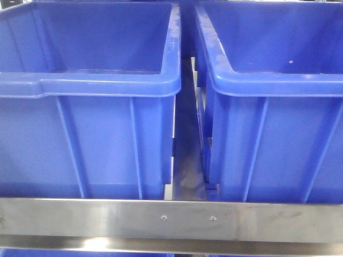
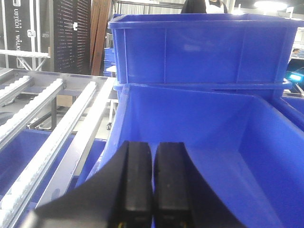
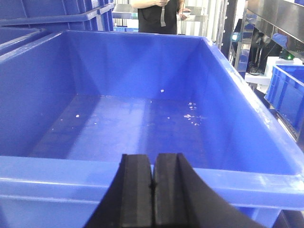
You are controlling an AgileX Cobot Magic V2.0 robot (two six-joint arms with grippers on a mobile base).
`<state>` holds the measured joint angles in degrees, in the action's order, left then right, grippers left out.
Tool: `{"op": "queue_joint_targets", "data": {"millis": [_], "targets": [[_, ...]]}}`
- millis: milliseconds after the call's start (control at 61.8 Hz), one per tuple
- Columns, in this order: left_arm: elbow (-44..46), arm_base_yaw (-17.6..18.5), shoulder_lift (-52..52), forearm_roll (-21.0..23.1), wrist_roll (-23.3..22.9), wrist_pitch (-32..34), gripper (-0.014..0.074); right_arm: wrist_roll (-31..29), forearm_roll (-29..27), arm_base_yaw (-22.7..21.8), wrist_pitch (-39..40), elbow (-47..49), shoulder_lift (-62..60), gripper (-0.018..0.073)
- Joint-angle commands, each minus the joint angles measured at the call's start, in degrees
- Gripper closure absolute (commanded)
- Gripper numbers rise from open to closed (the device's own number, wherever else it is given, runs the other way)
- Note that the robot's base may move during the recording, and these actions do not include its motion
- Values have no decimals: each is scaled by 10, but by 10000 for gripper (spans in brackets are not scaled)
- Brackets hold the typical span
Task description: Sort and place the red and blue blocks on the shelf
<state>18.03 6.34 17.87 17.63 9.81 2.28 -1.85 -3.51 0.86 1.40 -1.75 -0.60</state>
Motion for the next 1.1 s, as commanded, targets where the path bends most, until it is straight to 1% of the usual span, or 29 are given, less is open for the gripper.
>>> {"op": "queue_joint_targets", "data": {"millis": [0,210,275,388,469,534,647,696,777,809,874,906,923,971,1004,1084], "targets": [[16,-2,4,4,-2,45,473,-1,0,-4,55,14,-12,510],[16,-2,4,4,-2,45,473,-1,0,-4,55,14,-12,510],[8,-2,4,4,-2,65,473,-1,0,-4,55,14,-12,510],[-17,-2,-8,-32,-2,67,473,-1,0,-4,55,14,-12,510],[-44,-2,-27,-70,-2,60,473,-1,0,-4,55,14,-12,510],[-69,-2,-47,-82,-2,54,473,-1,0,-4,55,14,-12,510],[-107,-2,-76,-83,-2,54,473,-1,0,-4,55,14,-12,510],[-124,-2,-86,-97,-2,54,473,-1,0,-4,55,14,-12,510],[-153,-2,-99,-133,-2,48,473,-1,0,-4,55,14,-12,510],[-167,-2,-107,-133,-3,49,473,-1,0,-4,55,14,-12,510],[-191,-2,-129,-133,-27,60,473,-1,0,-4,55,14,-12,510],[-212,-2,-151,-133,-50,78,473,-1,0,-4,55,14,-12,510],[-215,-2,-159,-133,-56,74,473,-1,0,-4,55,14,-12,510],[-209,-2,-187,-135,-60,16,473,-1,0,-4,55,14,-12,510],[-212,-2,-200,-135,-60,13,473,-1,0,-4,55,14,-12,510],[-212,-2,-186,-135,-60,4,473,-1,0,-4,55,14,-12,510]]}}
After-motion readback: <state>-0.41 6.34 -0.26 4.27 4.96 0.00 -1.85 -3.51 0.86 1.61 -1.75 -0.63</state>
